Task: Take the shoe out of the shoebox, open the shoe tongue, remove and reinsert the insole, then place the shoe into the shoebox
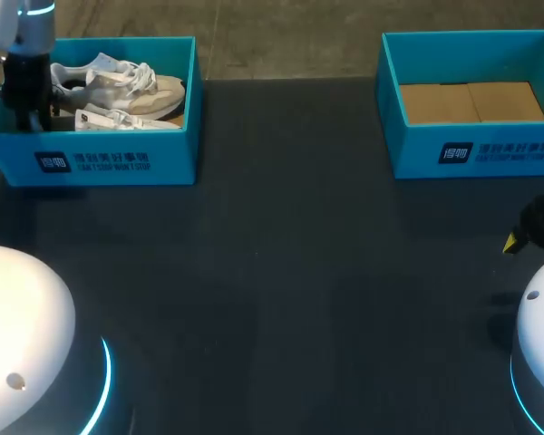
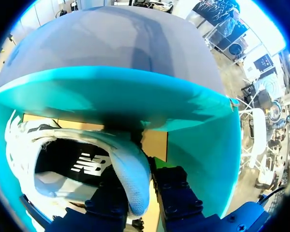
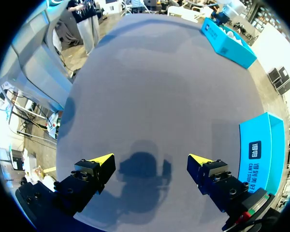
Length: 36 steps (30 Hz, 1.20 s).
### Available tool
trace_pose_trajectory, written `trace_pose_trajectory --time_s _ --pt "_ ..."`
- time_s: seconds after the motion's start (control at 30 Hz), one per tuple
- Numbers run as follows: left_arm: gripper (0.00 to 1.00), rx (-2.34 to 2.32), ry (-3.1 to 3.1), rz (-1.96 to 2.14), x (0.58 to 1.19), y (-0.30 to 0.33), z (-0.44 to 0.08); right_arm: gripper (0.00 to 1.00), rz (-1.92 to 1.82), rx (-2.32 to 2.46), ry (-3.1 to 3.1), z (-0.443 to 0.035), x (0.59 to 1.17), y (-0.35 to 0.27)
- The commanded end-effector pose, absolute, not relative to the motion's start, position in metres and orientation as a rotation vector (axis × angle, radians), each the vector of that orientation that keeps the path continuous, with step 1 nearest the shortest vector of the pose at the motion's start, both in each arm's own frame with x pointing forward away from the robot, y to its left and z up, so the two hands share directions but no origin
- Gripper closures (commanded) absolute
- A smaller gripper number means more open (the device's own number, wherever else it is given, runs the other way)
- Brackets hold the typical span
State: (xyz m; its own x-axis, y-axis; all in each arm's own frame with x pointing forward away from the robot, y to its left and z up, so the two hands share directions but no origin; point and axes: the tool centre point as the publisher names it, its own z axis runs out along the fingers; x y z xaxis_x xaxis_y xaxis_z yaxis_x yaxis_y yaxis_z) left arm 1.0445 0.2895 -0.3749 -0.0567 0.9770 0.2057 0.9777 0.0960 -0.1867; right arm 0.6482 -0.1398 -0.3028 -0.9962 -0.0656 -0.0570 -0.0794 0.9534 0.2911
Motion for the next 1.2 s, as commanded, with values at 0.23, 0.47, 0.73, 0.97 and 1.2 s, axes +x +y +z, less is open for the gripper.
trace_pose_trajectory --time_s 0.23,0.47,0.73,0.97,1.2 --pt "1.0 -1.951 -2.097 -0.017 1.04 0.282 -0.38 0.0 0.452 -0.112 3.058 -0.303 0.647 -0.139" --pt "1.0 -1.961 -2.115 -0.033 1.039 0.292 -0.373 0.0 0.452 -0.112 3.058 -0.303 0.647 -0.139" --pt "1.0 -1.972 -2.143 -0.014 1.039 0.303 -0.357 0.0 0.452 -0.112 3.058 -0.303 0.647 -0.139" --pt "1.0 -1.991 -2.156 -0.039 1.041 0.309 -0.34 0.0 0.452 -0.112 3.058 -0.303 0.647 -0.139" --pt "1.0 -1.993 -2.182 -0.041 1.045 0.311 -0.324 0.0 0.452 -0.112 3.058 -0.303 0.647 -0.139"
